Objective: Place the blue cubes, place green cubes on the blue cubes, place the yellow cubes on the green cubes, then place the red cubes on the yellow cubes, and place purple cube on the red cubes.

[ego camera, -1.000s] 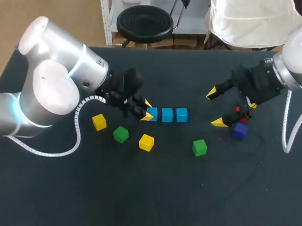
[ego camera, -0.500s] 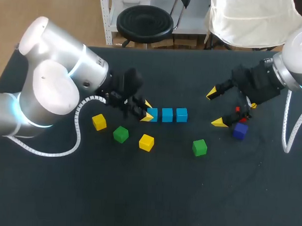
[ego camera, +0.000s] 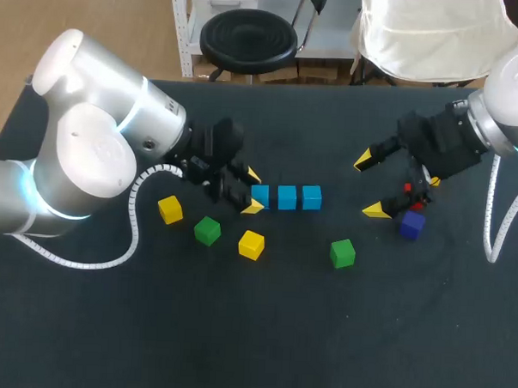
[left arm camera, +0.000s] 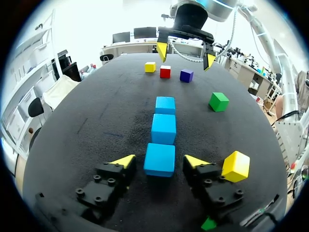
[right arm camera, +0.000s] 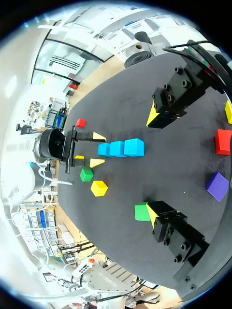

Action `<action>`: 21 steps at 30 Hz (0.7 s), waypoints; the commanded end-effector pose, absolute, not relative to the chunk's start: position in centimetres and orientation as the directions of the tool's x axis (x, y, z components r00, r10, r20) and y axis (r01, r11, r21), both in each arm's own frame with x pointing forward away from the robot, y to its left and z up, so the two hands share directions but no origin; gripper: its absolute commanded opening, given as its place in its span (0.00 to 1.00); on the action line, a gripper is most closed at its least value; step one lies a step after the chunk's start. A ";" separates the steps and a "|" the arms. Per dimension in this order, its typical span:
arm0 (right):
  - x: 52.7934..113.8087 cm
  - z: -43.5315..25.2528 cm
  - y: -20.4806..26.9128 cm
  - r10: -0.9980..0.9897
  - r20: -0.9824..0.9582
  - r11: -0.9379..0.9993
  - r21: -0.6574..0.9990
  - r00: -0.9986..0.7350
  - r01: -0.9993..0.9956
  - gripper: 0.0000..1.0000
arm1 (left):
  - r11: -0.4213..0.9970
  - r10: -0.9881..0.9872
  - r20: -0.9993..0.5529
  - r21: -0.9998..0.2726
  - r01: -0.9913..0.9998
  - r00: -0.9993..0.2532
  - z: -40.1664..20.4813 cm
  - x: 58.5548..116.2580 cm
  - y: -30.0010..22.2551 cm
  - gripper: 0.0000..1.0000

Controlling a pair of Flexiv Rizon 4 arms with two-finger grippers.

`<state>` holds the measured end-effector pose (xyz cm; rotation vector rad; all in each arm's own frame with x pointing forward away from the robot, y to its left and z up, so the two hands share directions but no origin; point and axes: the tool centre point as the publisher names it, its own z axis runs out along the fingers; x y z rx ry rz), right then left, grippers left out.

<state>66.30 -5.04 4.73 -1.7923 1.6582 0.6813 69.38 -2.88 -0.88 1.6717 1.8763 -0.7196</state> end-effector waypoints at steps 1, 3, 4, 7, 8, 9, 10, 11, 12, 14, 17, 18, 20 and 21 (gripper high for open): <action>66.3 4.7 -5.1 -0.687 -0.721 -0.043 -0.084 0.090 -0.996 1.00 | 0.098 0.715 -0.691 -0.048 0.994 -0.104 -0.9 69.4 -2.8 1.00; 66.3 4.7 -5.1 -0.687 -0.721 -0.043 -0.084 0.090 -0.996 1.00 | 0.099 0.714 -0.692 -0.046 0.994 -0.103 -0.9 69.4 -2.8 0.95; 66.3 4.7 -5.1 -0.687 -0.721 -0.043 -0.084 0.090 -0.996 1.00 | 0.099 0.714 -0.693 -0.046 0.994 -0.103 -0.9 69.4 -2.8 0.83; 66.3 4.7 -5.1 -0.687 -0.721 -0.043 -0.084 0.090 -0.996 1.00 | 0.101 0.712 -0.694 -0.046 0.994 -0.104 -0.9 69.4 -2.7 0.76; 66.3 4.7 -5.1 -0.687 -0.721 -0.043 -0.084 0.090 -0.996 1.00 | 0.101 0.711 -0.695 -0.045 0.994 -0.104 -0.8 69.4 -2.7 0.80; 66.3 4.7 -5.1 -0.687 -0.721 -0.043 -0.084 0.090 -0.996 1.00 | 0.101 0.711 -0.696 -0.045 0.994 -0.104 -0.8 69.4 -2.7 0.82; 66.3 4.7 -5.1 -0.687 -0.721 -0.043 -0.084 0.090 -0.996 1.00 | 0.100 0.710 -0.697 -0.045 0.994 -0.103 -0.7 69.4 -2.7 0.82; 66.3 4.7 -5.1 -0.687 -0.721 -0.043 -0.084 0.090 -0.996 1.00 | 0.100 0.709 -0.698 -0.044 0.994 -0.102 -0.7 69.4 -2.7 0.81; 66.3 4.7 -5.1 -0.687 -0.721 -0.043 -0.084 0.090 -0.996 1.00 | 0.100 0.709 -0.698 -0.044 0.994 -0.102 -0.7 69.4 -2.6 0.81; 66.3 4.7 -5.1 -0.687 -0.721 -0.043 -0.084 0.090 -0.996 1.00 | 0.101 0.707 -0.700 -0.044 0.994 -0.103 -0.6 69.3 -2.5 0.82; 66.3 4.7 -5.1 -0.687 -0.721 -0.043 -0.084 0.090 -0.996 1.00 | 0.103 0.705 -0.702 -0.045 0.994 -0.104 -0.4 69.1 -2.5 0.86; 66.3 4.7 -5.1 -0.687 -0.721 -0.043 -0.084 0.090 -0.996 1.00 | 0.103 0.704 -0.703 -0.044 0.994 -0.105 -0.4 69.1 -2.4 0.87; 66.3 4.7 -5.1 -0.687 -0.721 -0.043 -0.084 0.090 -0.996 1.00 | 0.106 0.701 -0.705 -0.044 0.993 -0.107 -0.2 69.0 -2.3 0.94; 66.3 4.7 -5.1 -0.687 -0.721 -0.043 -0.084 0.090 -0.996 1.00 | 0.108 0.699 -0.707 -0.044 0.993 -0.108 -0.1 69.0 -2.3 0.98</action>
